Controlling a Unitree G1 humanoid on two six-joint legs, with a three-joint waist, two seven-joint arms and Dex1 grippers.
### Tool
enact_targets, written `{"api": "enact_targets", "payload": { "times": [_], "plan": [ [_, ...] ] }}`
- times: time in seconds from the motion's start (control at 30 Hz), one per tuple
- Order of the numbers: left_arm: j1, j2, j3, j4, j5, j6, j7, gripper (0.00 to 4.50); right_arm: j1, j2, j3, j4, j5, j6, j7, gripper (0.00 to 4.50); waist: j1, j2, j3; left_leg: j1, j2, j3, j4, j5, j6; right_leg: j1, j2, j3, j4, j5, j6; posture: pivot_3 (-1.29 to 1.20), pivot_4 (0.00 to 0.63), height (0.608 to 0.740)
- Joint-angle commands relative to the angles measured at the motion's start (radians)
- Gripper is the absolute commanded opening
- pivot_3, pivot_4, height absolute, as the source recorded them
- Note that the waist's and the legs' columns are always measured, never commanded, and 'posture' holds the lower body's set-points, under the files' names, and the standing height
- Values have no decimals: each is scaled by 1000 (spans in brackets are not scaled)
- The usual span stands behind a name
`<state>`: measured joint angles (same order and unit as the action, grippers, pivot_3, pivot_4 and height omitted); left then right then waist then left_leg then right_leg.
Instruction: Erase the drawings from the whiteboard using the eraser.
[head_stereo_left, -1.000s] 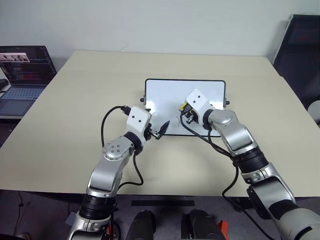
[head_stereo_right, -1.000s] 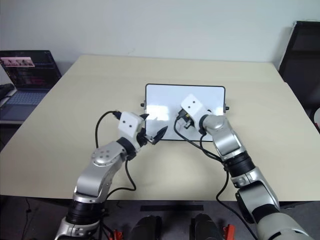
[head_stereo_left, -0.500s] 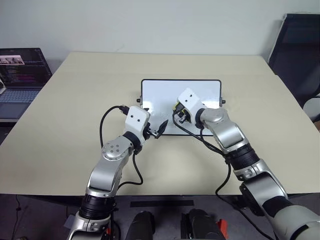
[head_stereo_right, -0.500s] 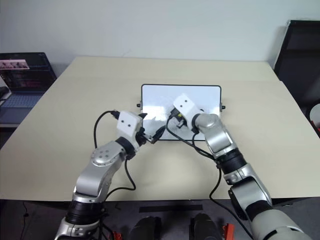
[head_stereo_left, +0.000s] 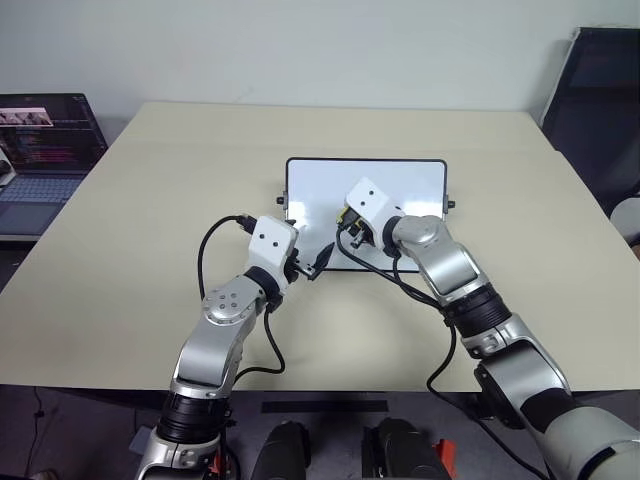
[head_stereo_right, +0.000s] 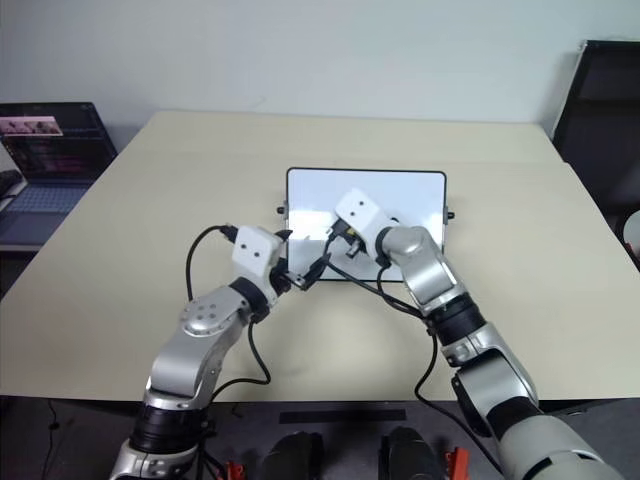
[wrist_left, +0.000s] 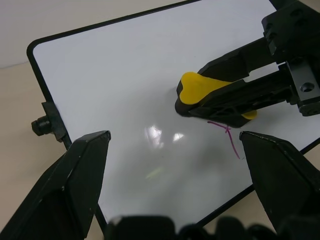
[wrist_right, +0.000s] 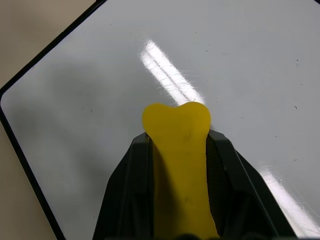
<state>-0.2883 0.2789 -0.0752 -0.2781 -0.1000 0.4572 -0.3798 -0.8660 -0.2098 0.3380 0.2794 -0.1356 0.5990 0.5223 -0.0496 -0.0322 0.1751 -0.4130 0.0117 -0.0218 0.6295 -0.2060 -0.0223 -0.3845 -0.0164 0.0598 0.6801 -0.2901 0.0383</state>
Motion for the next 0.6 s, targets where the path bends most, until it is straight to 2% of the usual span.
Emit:
{"api": "enact_targets", "payload": {
  "times": [0.03, 0.3, 0.6],
  "plan": [
    [-18, -6, -1, -42, -4, -16, 5, 4500, 18, -42, -13, -10, -20, 17, 1, 1063, 6, 0, 0, 0, 0, 0, 0, 0, 0, 0, 0, 0, 0, 0, 0, 0, 150, 740],
    [-35, -14, -9, -12, -8, -31, -9, 4500, 109, -180, -31, -100, -26, 42, 34, 1063, 23, 0, 0, -2, -2, -1, 0, 0, 0, 0, -1, -2, -1, 0, 0, 0, 150, 740],
    [-36, -12, -6, 0, -8, -40, -11, 4500, 191, -257, -53, -191, -17, 87, 43, 1063, 23, -1, 0, -2, -2, -1, 1, 0, 0, 0, -1, -2, -1, 0, 1, 0, 150, 740]
  ]
}}
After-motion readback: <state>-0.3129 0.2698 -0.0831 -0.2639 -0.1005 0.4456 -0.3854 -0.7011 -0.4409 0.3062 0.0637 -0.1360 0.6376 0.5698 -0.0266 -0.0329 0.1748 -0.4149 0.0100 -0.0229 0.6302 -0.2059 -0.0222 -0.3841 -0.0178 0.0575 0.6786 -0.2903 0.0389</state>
